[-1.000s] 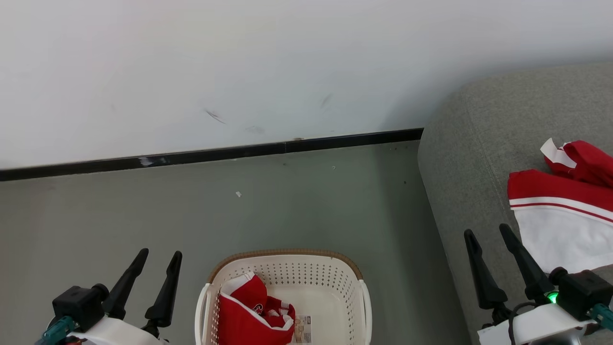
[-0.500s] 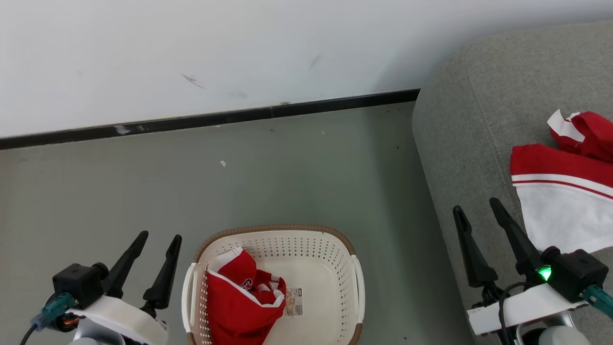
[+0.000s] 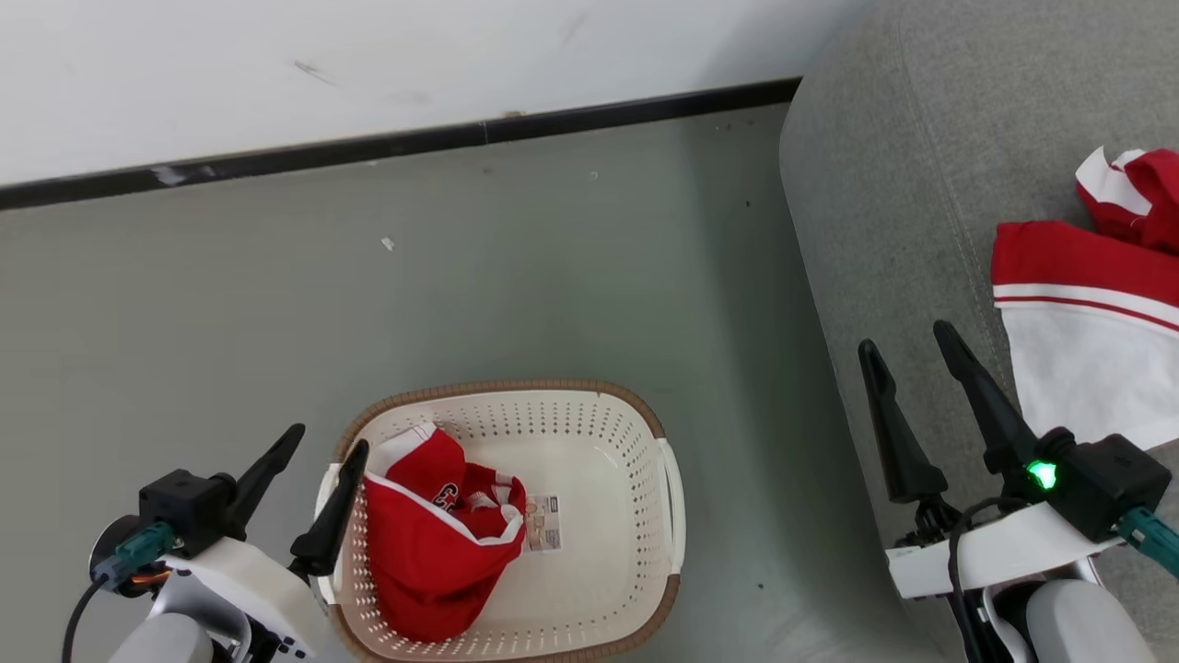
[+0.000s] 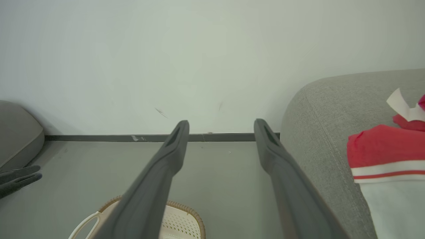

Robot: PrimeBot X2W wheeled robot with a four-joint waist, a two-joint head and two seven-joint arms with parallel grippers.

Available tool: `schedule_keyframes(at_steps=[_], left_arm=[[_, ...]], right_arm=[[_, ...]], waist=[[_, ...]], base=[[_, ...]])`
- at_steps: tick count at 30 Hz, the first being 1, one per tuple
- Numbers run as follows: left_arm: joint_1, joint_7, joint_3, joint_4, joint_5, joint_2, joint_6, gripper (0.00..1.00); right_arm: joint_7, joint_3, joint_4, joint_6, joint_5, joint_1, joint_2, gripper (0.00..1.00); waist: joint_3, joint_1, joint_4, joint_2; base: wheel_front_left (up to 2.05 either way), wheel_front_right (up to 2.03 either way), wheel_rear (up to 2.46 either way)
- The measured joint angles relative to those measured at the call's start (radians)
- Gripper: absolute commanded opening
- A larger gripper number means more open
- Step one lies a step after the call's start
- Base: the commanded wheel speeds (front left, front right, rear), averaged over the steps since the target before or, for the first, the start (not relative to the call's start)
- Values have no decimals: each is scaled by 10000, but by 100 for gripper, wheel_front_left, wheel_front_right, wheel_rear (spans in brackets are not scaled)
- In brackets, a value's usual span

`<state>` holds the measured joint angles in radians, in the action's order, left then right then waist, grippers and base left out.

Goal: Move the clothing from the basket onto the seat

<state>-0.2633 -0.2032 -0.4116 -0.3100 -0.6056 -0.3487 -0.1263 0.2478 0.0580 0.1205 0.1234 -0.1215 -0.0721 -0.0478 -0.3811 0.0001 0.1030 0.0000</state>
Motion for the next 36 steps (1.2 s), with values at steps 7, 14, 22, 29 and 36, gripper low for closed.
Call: schedule_keyframes(at_steps=[7,14,22,29,36], left_arm=[[-420,184,-951,-322,207,-198,0,100],[-962,364,-1776,-652,290,-416,0,100],[-1411,481,-2456,-1068,364,-656,0,100],[-1763,539,-3089,-1532,376,-941,-2,100],[-2281,644,-3584,-1893,378,-1099,-2,100]], right_arm=[[0,176,94,0,186,-310,33,100],[0,247,332,0,259,-740,35,100],[2,412,573,0,157,-1032,35,100],[2,510,685,0,6,-1154,35,100],[75,619,961,0,-221,-1416,35,100]], waist=[[-634,0,206,0],[-1273,0,433,0],[-1900,0,683,0],[-2522,-1,962,0],[-3129,0,1266,0]], base=[[0,0,0],[0,0,0],[0,0,0],[0,0,0],[0,0,0]])
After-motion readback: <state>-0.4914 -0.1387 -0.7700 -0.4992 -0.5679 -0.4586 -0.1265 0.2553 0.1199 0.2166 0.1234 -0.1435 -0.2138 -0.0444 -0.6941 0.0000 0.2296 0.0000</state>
